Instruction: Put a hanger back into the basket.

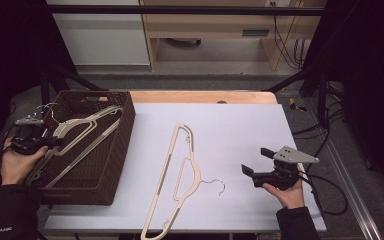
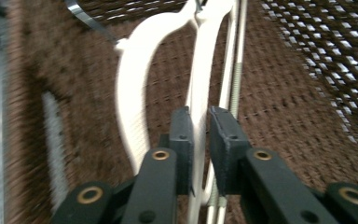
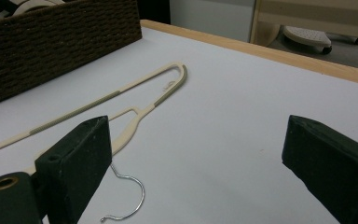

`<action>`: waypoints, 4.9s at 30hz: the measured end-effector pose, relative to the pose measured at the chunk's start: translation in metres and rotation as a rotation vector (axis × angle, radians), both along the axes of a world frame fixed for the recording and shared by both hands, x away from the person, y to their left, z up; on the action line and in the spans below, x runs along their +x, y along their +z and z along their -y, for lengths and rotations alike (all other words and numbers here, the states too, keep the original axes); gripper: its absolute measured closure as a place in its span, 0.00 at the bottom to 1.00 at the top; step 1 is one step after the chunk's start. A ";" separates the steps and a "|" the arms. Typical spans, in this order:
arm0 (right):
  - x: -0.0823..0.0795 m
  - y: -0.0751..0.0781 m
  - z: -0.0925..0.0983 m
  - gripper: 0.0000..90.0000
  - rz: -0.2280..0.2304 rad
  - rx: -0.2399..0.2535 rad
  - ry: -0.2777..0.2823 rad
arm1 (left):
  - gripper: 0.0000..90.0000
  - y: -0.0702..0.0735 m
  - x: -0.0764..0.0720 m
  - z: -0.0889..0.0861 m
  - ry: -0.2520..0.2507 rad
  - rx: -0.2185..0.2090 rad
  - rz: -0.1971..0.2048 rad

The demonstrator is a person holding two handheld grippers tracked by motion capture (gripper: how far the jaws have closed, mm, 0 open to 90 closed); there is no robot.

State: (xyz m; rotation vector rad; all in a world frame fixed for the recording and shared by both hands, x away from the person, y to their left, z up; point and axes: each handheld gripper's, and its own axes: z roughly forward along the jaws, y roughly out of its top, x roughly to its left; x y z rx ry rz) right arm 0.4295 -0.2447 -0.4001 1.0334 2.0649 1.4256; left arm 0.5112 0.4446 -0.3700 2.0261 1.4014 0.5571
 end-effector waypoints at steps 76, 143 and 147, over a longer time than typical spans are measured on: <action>0.029 -0.050 -0.091 0.37 -0.150 -0.264 0.288 | 0.11 -0.047 -0.099 0.259 -0.550 -0.145 0.193; 0.032 -0.037 -0.123 0.99 -0.250 -0.364 0.480 | 0.20 -0.073 -0.089 0.340 -0.707 0.011 0.005; 0.030 -0.033 -0.125 0.99 -0.251 -0.371 0.488 | 0.26 -0.078 -0.084 0.347 -0.729 0.045 -0.026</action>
